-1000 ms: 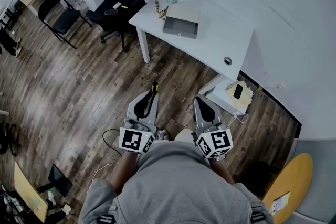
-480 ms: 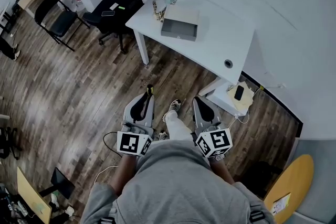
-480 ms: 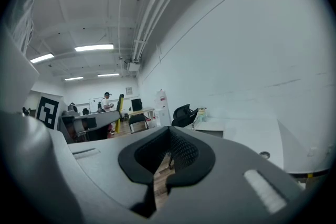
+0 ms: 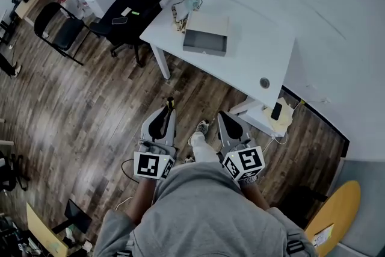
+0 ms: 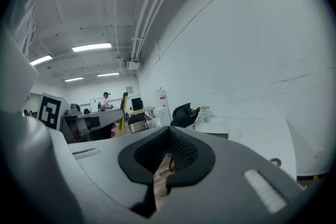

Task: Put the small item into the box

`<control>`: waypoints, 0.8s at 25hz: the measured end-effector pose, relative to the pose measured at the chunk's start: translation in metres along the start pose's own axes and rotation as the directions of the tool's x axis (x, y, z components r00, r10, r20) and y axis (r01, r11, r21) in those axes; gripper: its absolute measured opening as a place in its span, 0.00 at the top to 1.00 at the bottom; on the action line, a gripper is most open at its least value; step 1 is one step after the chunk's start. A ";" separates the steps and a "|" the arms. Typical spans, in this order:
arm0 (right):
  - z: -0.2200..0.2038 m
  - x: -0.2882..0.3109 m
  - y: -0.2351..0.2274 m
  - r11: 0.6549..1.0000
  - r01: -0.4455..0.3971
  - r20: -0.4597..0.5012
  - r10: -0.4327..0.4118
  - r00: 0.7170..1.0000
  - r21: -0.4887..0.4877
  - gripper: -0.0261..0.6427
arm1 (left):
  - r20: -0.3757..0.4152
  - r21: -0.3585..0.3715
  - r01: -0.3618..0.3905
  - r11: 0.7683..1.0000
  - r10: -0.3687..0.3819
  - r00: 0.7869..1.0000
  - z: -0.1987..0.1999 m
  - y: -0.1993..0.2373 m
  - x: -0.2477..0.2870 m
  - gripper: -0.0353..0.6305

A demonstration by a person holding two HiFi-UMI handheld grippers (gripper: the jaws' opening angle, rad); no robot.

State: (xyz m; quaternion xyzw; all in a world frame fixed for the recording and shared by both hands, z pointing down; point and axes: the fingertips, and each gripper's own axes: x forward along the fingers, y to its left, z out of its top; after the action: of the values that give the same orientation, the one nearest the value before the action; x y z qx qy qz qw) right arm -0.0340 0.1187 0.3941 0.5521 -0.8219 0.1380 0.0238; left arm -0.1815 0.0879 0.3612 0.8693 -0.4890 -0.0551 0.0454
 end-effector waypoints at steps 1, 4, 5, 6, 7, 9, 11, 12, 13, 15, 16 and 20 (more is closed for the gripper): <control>0.001 0.007 -0.006 1.000 0.003 -0.001 -0.003 1.000 0.005 0.94 | -0.003 0.004 0.002 1.000 -0.002 1.000 0.000 0.003 0.007 0.88; 0.010 0.028 -0.022 1.000 0.012 -0.001 -0.012 1.000 0.019 0.94 | -0.008 0.015 0.002 1.000 -0.002 1.000 0.002 0.011 0.027 0.88; 0.013 0.035 -0.026 1.000 0.013 0.001 -0.013 1.000 0.020 0.94 | -0.007 0.020 0.002 1.000 -0.002 1.000 0.004 0.014 0.033 0.88; 0.016 0.041 -0.028 1.000 0.012 0.002 -0.012 1.000 0.020 0.94 | -0.006 0.025 0.002 1.000 -0.002 1.000 0.005 0.017 0.038 0.88; 0.018 0.048 -0.030 1.000 0.009 0.002 -0.009 1.000 0.020 0.94 | -0.007 0.029 0.001 1.000 -0.001 1.000 0.005 0.020 0.043 0.88; 0.020 0.061 -0.032 1.000 0.000 -0.001 0.000 1.000 0.024 0.94 | -0.016 0.033 -0.002 0.999 0.003 1.000 0.003 0.028 0.055 0.88; 0.022 0.075 -0.037 1.000 -0.011 -0.009 0.012 1.000 0.027 0.94 | -0.025 0.033 -0.004 0.999 0.005 1.000 0.002 0.034 0.070 0.88; 0.024 0.081 -0.040 1.000 -0.017 -0.013 0.017 1.000 0.026 0.94 | -0.025 0.034 -0.004 0.999 0.005 1.000 0.003 0.036 0.077 0.88; 0.026 0.088 -0.045 0.999 -0.022 -0.015 0.023 1.000 0.023 0.94 | -0.022 0.036 -0.004 0.999 0.005 1.000 0.004 0.037 0.084 0.88; 0.031 0.101 -0.053 0.999 -0.033 -0.012 0.033 0.999 0.013 0.94 | -0.016 0.045 -0.003 0.999 0.004 1.000 0.006 0.039 0.098 0.88; 0.035 0.107 -0.058 0.999 -0.037 -0.008 0.037 0.999 0.007 0.94 | -0.014 0.049 -0.005 0.999 0.006 1.000 0.006 0.041 0.104 0.88; 0.044 0.127 -0.077 0.999 -0.042 0.002 0.042 0.999 0.002 0.94 | -0.008 0.046 -0.017 0.999 0.017 1.000 0.004 0.048 0.133 0.88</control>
State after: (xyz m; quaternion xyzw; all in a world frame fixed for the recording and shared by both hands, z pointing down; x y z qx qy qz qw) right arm -0.0080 -0.0343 0.3920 0.5351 -0.8331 0.1386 0.0194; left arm -0.1544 -0.0511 0.3572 0.8663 -0.4972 -0.0397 0.0279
